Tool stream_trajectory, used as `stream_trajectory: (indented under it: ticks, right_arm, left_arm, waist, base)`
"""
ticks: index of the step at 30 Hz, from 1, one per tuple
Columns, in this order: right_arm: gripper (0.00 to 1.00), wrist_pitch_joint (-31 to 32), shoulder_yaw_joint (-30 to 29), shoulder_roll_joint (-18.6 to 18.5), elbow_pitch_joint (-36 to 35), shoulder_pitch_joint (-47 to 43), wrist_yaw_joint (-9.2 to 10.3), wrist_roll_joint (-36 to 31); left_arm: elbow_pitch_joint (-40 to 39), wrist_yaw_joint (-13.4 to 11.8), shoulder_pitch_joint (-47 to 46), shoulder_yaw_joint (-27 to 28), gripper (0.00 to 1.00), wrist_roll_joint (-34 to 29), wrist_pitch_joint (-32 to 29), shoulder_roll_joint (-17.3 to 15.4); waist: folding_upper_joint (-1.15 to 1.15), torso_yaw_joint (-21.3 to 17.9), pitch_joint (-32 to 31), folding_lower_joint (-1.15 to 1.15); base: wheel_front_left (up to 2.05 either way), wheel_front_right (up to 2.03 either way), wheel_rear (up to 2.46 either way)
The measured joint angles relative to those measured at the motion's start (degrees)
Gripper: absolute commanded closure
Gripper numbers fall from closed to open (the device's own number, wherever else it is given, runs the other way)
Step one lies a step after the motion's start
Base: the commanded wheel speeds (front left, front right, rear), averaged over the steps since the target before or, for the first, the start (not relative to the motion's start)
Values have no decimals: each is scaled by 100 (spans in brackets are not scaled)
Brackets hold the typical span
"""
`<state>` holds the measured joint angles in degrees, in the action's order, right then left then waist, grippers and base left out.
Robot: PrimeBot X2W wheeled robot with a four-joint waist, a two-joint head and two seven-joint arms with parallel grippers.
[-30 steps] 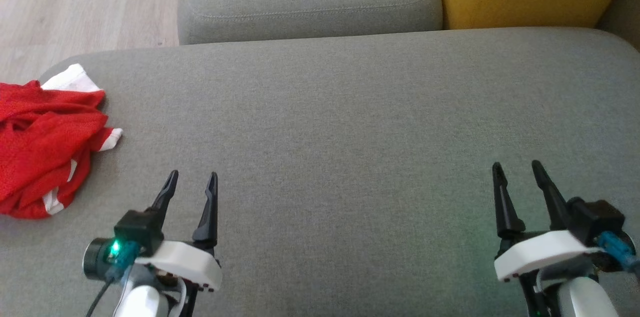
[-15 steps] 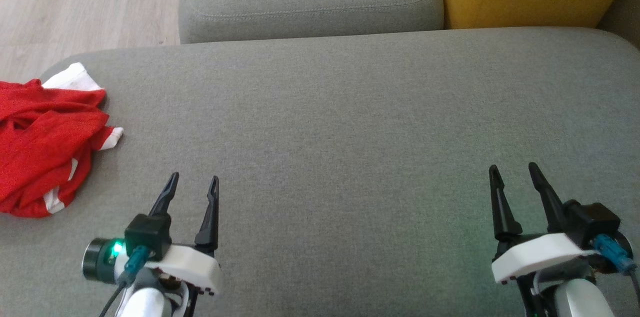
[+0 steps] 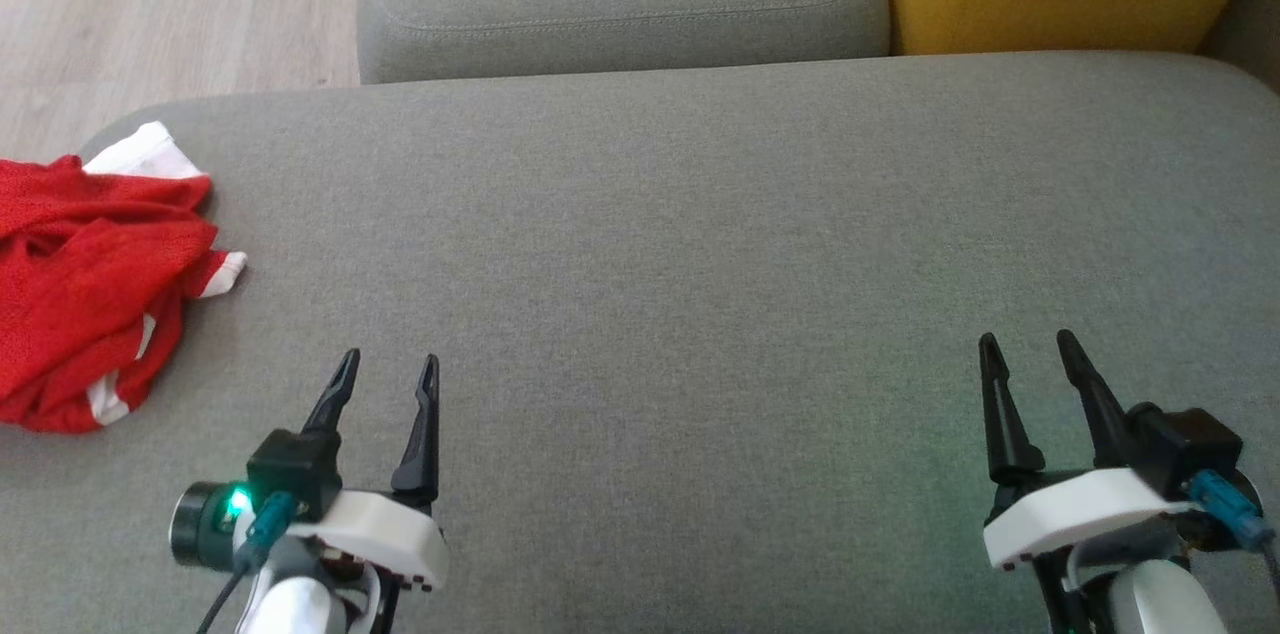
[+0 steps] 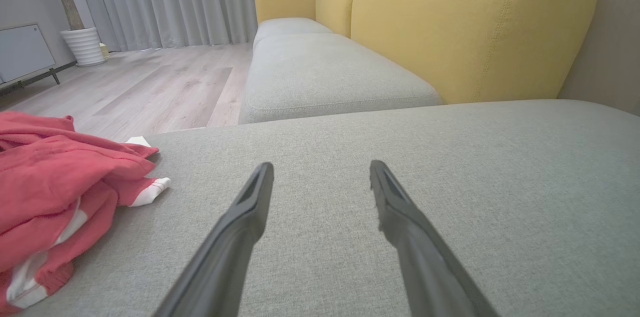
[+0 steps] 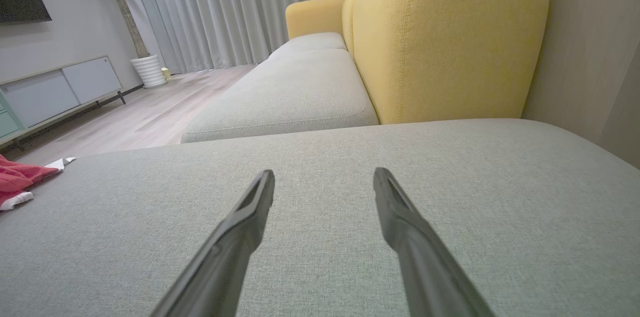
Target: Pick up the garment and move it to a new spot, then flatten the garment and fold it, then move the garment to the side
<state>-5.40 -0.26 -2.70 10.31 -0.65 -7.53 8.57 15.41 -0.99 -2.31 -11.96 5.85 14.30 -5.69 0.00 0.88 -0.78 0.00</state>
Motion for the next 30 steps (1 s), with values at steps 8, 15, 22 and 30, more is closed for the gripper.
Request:
stream_trajectory:
  ticks: [8, 15, 22, 30]
  right_arm:
    - [0, -14, -35, 1, -29, 0, 0, -1]
    - [0, 13, 4, 2, -255, -2, 0, -1]
    - [0, 96, 157, 5, -402, -3, 0, 2]
    - [0, 137, 187, 7, -400, -1, 0, -20]
  left_arm:
    - [5, 2, -8, 44, 0, 3, 0, 29]
    - [-18, -8, -42, 176, 0, 34, 0, 36]
    - [-46, -59, -78, 358, 0, 35, 0, 25]
    - [-55, -59, -77, 539, 0, 98, 0, 27]
  waist:
    - [0, 136, 31, 0]
    - [0, 567, 55, 0]
    - [0, 1199, 61, 0]
    - [0, 1784, 69, 0]
  base:
    - [0, 0, 0]
    - [0, 0, 0]
    - [0, 0, 0]
    - [0, 0, 0]
